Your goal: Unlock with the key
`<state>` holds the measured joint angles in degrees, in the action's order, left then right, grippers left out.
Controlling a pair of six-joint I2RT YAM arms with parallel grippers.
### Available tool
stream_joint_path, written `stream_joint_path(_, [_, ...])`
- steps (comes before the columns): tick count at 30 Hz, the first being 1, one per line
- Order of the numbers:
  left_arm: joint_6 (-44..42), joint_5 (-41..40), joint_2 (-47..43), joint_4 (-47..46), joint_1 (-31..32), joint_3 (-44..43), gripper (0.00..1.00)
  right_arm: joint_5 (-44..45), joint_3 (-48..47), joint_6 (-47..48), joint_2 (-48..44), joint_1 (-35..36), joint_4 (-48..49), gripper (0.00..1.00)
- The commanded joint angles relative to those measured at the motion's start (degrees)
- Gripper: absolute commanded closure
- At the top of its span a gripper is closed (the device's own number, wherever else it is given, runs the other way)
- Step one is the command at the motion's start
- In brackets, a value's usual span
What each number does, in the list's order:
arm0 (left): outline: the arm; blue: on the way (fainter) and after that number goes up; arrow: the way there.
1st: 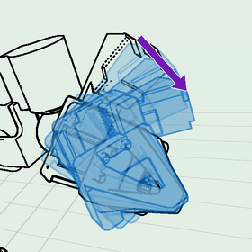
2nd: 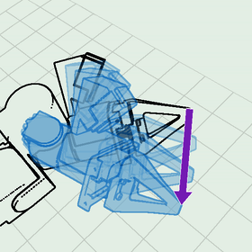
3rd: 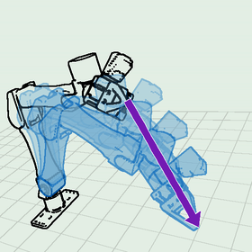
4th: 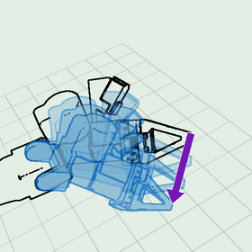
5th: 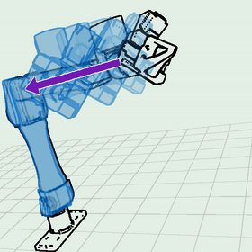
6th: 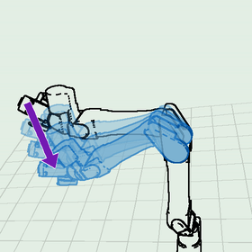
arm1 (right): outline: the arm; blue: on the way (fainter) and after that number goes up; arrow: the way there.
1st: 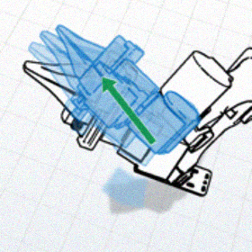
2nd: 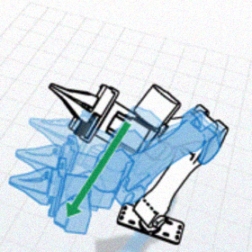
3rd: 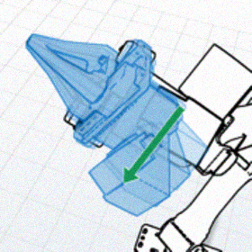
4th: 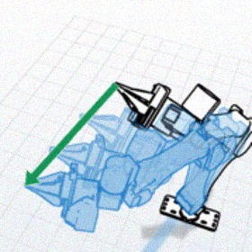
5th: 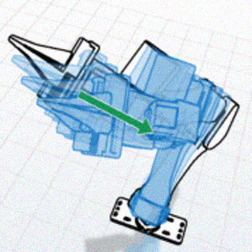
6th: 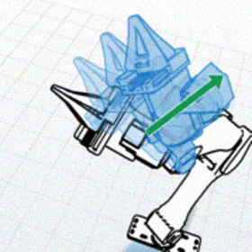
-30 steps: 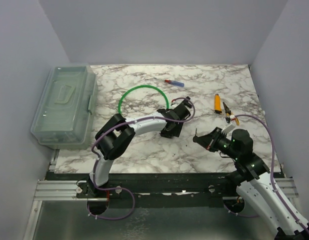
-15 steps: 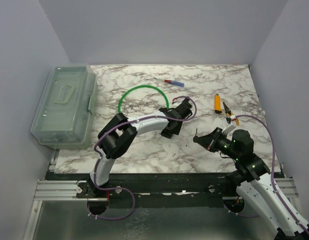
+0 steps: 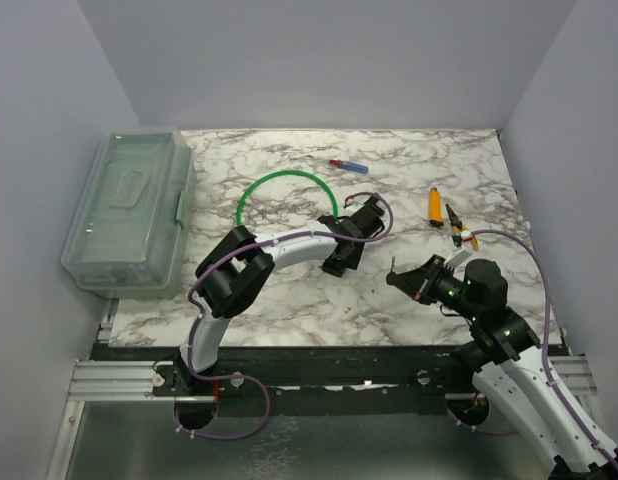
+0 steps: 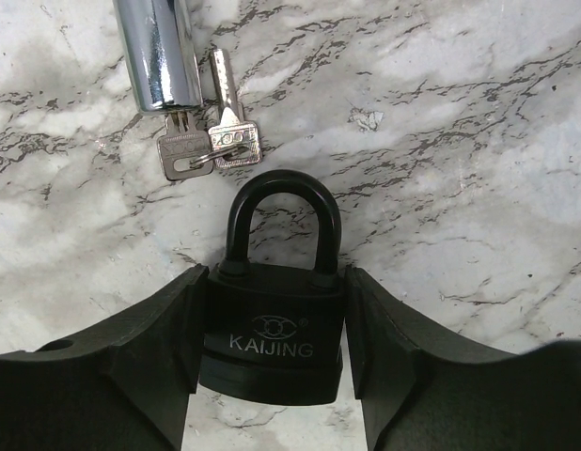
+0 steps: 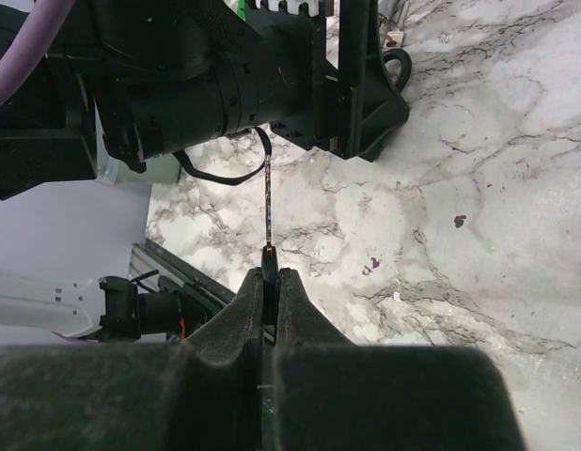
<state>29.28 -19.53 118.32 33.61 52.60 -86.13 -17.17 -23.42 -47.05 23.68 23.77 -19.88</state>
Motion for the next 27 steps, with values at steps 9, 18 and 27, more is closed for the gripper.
stream_joint_path(9, [-2.33,3.11,0.77,3.57,-0.33,-0.44,0.26,0.4,-1.01,-0.43,-0.46,-0.3,-1.48,1.0])
stream_joint_path(18, [-4.57,5.01,0.68,5.38,-0.77,-0.66,0.28,0.23,-1.15,-0.42,0.13,-0.31,-1.14,1.0])
stream_joint_path(27, [-7.66,8.55,0.32,6.2,-1.65,-1.18,0.26,0.2,-1.37,-0.27,0.63,-0.34,-0.97,1.0])
